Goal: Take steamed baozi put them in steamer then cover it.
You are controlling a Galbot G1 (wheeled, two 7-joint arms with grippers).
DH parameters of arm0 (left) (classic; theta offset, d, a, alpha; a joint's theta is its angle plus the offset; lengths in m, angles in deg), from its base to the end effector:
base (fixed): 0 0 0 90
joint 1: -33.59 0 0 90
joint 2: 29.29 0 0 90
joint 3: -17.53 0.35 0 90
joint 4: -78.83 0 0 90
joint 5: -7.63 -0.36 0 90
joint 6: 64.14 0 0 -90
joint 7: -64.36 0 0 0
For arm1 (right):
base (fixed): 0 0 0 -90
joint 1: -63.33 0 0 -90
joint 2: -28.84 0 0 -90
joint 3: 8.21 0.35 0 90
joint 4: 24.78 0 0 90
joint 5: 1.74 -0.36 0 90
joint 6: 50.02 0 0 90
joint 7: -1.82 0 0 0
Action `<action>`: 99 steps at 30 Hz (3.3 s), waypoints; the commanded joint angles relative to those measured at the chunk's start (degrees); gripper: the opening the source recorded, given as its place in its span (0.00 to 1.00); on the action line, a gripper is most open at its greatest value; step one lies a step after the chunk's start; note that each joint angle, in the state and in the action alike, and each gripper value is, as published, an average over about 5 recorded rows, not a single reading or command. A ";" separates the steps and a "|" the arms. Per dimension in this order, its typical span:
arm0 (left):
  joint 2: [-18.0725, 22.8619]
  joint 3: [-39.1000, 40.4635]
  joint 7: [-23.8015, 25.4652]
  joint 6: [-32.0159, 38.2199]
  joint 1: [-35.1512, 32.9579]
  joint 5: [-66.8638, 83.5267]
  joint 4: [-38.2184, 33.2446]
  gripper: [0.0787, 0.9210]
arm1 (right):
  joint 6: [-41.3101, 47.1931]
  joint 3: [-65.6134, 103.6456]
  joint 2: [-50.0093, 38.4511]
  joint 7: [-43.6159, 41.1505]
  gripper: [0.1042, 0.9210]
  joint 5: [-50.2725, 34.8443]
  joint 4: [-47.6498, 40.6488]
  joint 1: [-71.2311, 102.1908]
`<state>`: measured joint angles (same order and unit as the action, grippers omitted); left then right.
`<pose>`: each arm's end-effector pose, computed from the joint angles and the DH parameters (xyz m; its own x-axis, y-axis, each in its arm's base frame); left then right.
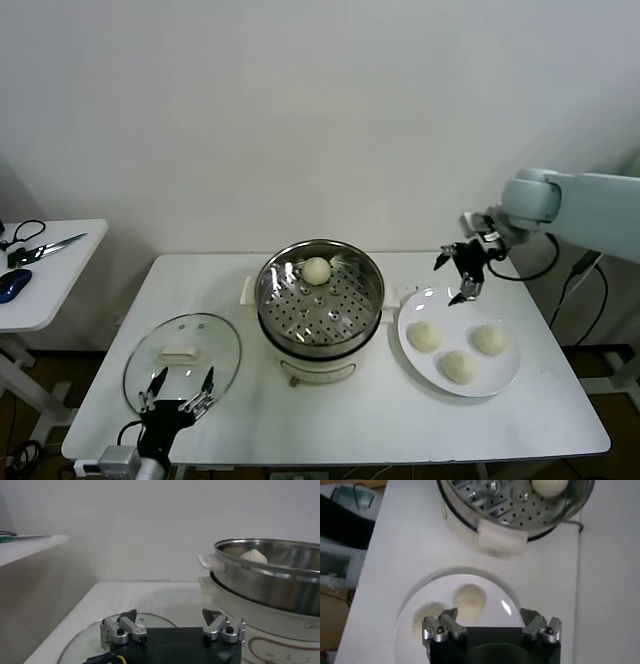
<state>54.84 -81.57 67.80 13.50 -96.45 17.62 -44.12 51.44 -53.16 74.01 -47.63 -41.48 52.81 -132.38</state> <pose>0.1328 0.0633 -0.3056 -0.9478 -0.0143 0.3185 -0.0193 0.9997 -0.0124 0.5279 -0.1248 -0.1095 -0.1176 -0.1894 0.9748 -0.9916 -0.0309 -0.1256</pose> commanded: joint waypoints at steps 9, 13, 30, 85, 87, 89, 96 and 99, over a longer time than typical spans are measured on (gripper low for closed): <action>0.16 -0.28 0.10 -0.25 -0.29 -0.20 -0.34 0.88 | 8.40 12.47 2.61 2.57 0.88 6.53 -7.76 20.08; 0.16 -0.27 0.11 -0.21 -0.39 -0.24 -0.26 0.88 | 8.43 15.55 3.74 3.09 0.88 8.28 -10.40 23.22; 0.48 -0.04 0.11 -0.24 -0.46 -0.51 -0.23 0.88 | 8.69 20.10 5.17 4.00 0.78 10.17 -13.78 28.08; 0.61 1.06 0.45 -0.34 -1.34 -2.85 -1.90 0.88 | 15.38 13.91 32.19 5.71 0.68 -11.71 -0.95 1.02; 0.54 0.91 0.43 -0.09 -1.63 -2.84 -1.86 0.88 | 15.57 14.29 33.35 6.43 0.67 -10.18 -3.66 3.40; 0.53 0.80 0.40 0.09 -1.87 -2.83 -1.81 0.88 | 15.70 14.61 34.38 7.04 0.67 -8.75 -6.30 5.44; 0.62 0.76 0.36 0.36 -2.17 -2.84 -1.64 0.88 | 15.51 15.58 38.06 7.42 0.68 -5.53 -13.69 10.29; 0.67 0.75 0.37 0.31 -2.13 -2.81 -1.67 0.88 | 15.51 15.59 38.82 7.52 0.68 -4.84 -14.67 11.31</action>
<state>55.48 -80.80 68.17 13.76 -98.50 14.84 -45.82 66.38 -38.48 108.49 -41.22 -48.68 44.15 -126.61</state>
